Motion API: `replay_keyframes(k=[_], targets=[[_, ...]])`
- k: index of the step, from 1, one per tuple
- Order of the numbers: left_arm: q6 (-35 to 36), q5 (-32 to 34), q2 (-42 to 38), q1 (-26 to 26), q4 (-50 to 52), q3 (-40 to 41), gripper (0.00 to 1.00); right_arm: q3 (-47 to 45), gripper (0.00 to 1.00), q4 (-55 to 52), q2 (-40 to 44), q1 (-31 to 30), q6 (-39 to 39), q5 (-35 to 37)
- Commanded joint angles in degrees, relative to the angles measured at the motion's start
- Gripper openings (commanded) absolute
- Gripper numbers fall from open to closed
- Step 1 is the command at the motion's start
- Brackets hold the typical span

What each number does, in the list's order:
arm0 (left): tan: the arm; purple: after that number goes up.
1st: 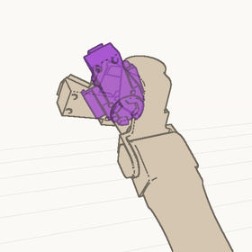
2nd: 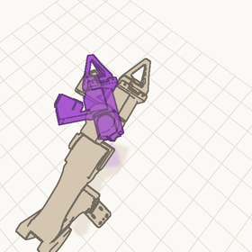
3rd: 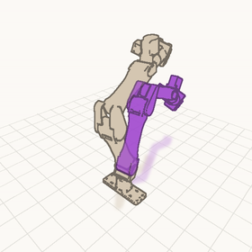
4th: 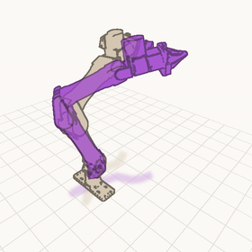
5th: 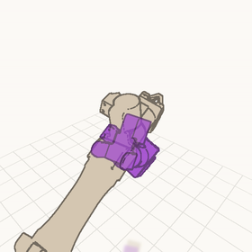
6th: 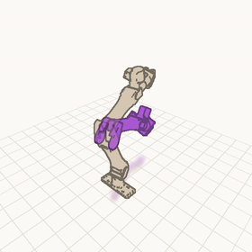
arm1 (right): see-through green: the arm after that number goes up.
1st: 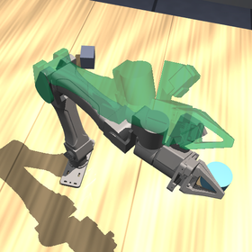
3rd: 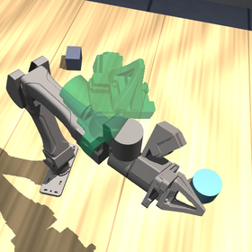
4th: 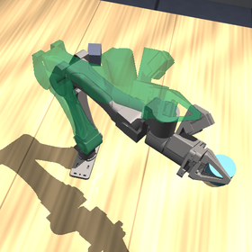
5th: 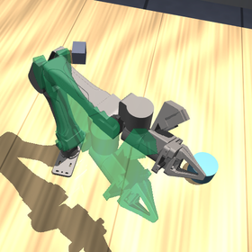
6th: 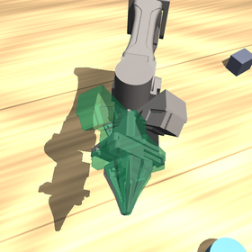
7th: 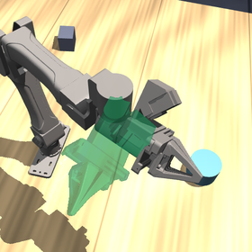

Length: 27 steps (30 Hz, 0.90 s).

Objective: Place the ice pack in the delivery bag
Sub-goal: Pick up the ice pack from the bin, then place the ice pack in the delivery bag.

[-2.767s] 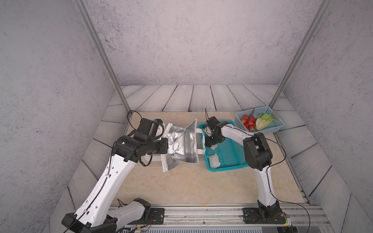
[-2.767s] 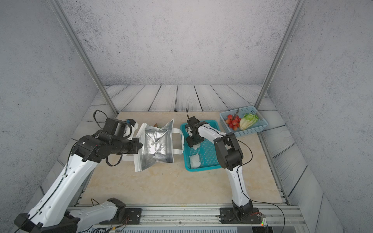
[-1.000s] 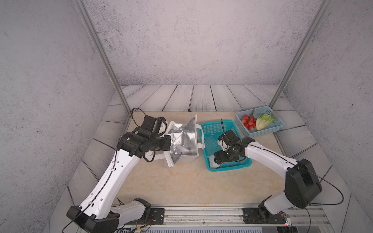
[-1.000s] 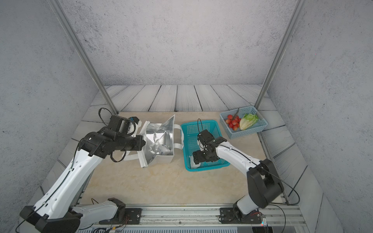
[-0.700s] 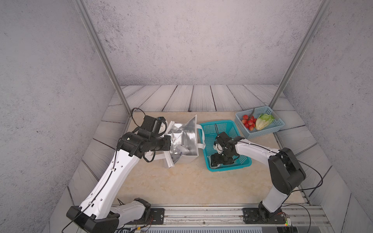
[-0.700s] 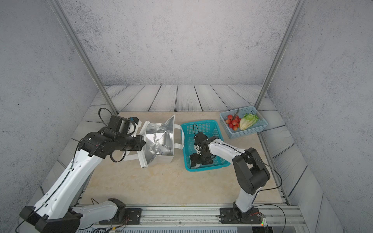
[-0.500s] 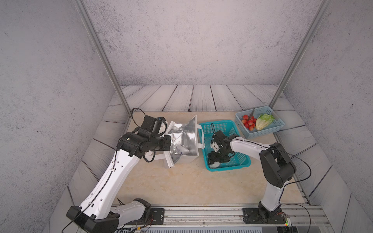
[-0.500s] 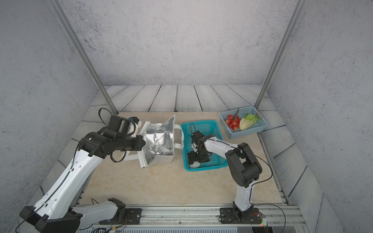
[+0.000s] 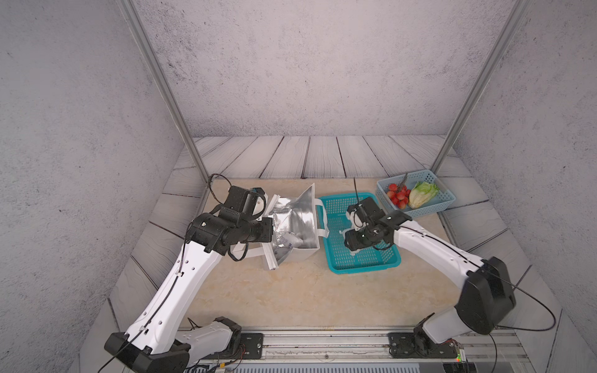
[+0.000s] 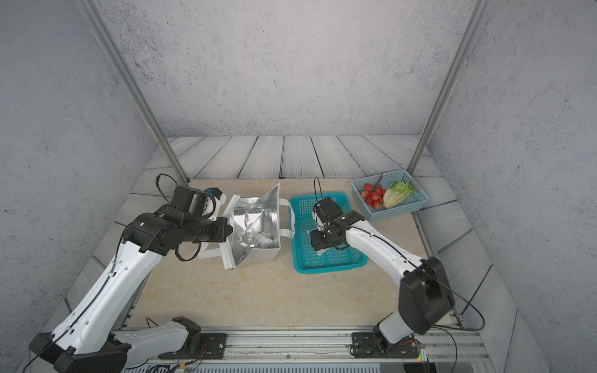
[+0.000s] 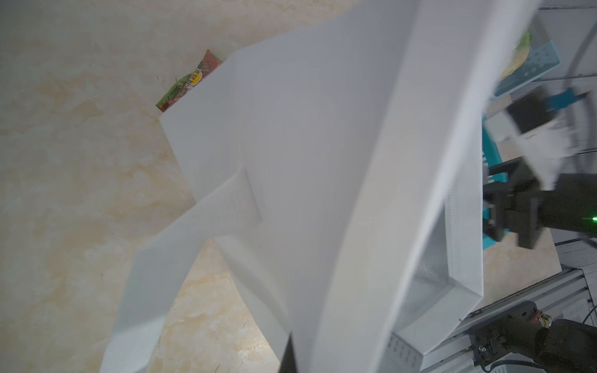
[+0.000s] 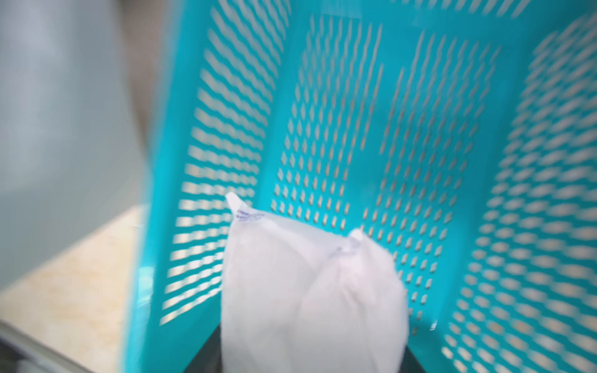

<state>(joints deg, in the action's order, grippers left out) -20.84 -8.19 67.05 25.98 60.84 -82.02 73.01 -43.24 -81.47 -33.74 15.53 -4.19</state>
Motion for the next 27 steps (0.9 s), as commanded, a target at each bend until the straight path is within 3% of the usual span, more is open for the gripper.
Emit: replay_keyframes(k=[1,5,9,14,15,19,21,24,27], targets=[[0.5,-1.1,-0.6,-0.2,-1.6,0.3,0.00,6.9,0.40,2.0,8.1,-3.6,-3.0,-5.3],[0.8,-0.9,0.3,-0.2,-1.8,-0.1,0.00,14.7,0.41,2.7,3.6,-13.4,-2.4,-7.9],[0.9,-1.2,0.2,-0.2,-1.5,-0.8,0.00,18.2,0.45,3.0,-5.9,-15.5,1.1,-7.3],[0.8,-1.3,-1.2,-0.2,-1.0,-0.4,0.00,27.8,0.77,-3.3,-14.3,-15.6,0.5,-6.2],[0.8,-1.4,-1.3,-0.2,-1.0,-0.2,0.00,29.7,0.79,-4.1,-15.0,-15.5,-0.2,-6.8],[1.0,-2.1,-1.7,-0.2,-1.0,-0.3,0.00,32.3,0.82,-3.8,-13.0,-15.5,-1.8,-8.0],[1.6,-2.1,-1.7,-0.2,-0.8,-0.7,0.00,31.9,0.83,-4.1,-8.8,-15.3,-2.0,-2.2],[2.4,-1.9,-1.6,-0.2,-0.8,-0.8,0.00,21.2,0.93,4.2,-0.2,-12.1,1.3,2.3],[2.4,-2.5,-1.1,-0.2,-1.2,-0.8,0.00,19.0,0.94,2.8,-1.5,-8.2,5.7,0.2]])
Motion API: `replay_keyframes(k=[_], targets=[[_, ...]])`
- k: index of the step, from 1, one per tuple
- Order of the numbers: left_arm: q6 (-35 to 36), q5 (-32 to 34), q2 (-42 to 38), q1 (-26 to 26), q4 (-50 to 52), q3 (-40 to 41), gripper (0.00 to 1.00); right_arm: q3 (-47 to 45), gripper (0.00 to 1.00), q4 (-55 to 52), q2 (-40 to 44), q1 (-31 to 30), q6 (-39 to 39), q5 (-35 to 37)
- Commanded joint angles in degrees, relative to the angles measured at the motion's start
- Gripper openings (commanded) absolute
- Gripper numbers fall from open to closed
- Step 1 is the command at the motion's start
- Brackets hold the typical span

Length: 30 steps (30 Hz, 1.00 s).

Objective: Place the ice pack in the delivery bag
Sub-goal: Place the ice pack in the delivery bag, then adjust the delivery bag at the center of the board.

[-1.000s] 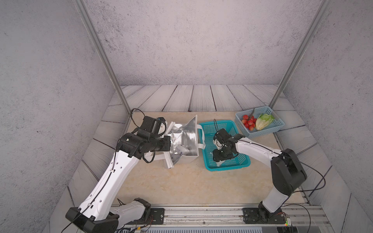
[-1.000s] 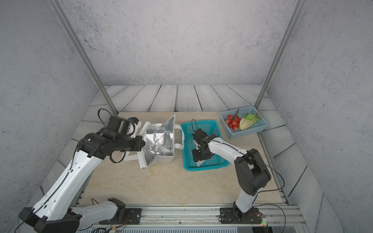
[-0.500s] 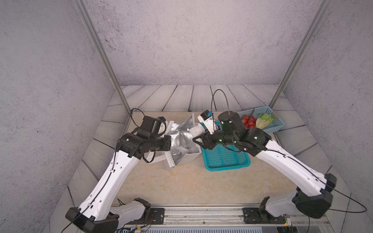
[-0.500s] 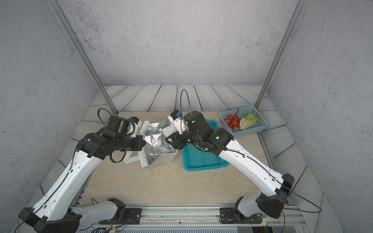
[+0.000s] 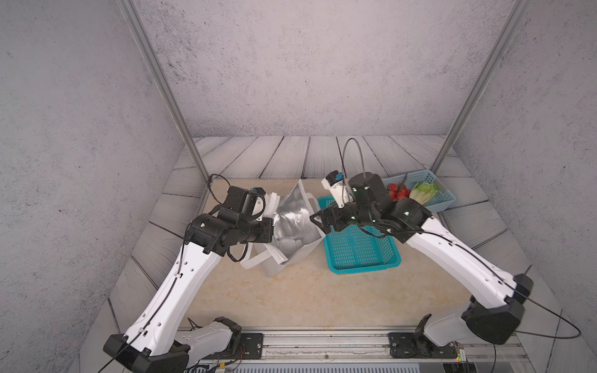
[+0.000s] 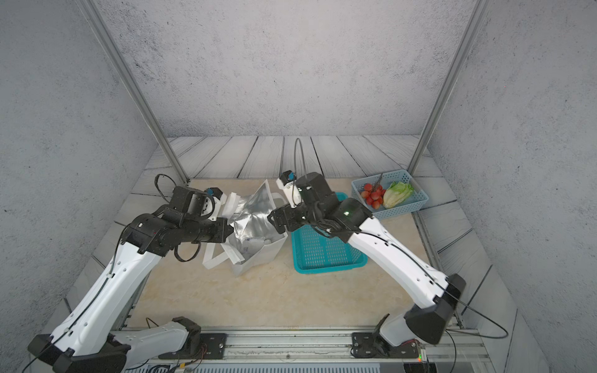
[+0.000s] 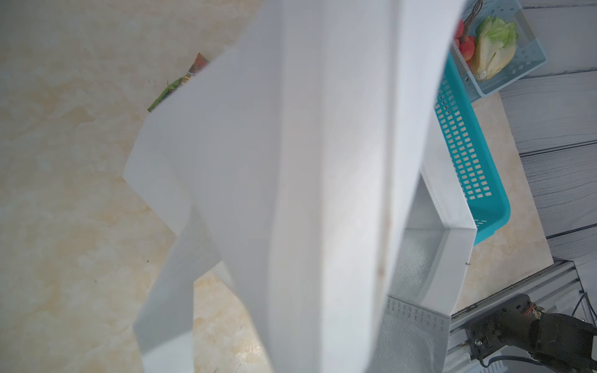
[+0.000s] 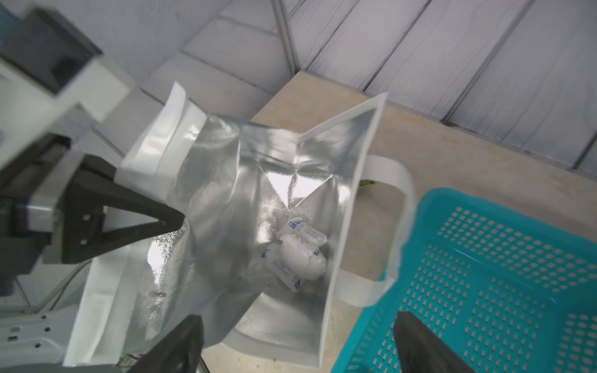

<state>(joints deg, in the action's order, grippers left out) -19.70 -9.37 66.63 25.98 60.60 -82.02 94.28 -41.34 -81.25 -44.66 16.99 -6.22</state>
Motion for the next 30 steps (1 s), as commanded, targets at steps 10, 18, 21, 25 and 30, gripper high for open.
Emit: replay_keyframes(k=[10,18,21,25,30], targets=[[1.6,-2.6,-0.2,-0.2,-0.6,-2.2,0.00,15.9,0.79,-4.5,-25.9,2.9,5.5,-6.0],[8.0,5.7,0.6,-0.2,0.4,-6.0,0.00,14.7,0.00,-4.3,-18.1,1.4,7.6,-6.9],[13.3,9.4,4.3,-0.3,-1.1,-10.8,0.00,0.7,0.00,2.1,-7.4,0.1,20.2,-9.4],[21.0,5.0,8.4,-0.5,-4.9,-13.6,0.00,-16.8,0.00,8.7,2.4,-6.5,39.8,-6.9],[34.3,-7.6,11.0,-0.8,-3.1,-13.0,0.00,-21.5,0.46,10.4,8.1,-8.1,40.1,-5.5]])
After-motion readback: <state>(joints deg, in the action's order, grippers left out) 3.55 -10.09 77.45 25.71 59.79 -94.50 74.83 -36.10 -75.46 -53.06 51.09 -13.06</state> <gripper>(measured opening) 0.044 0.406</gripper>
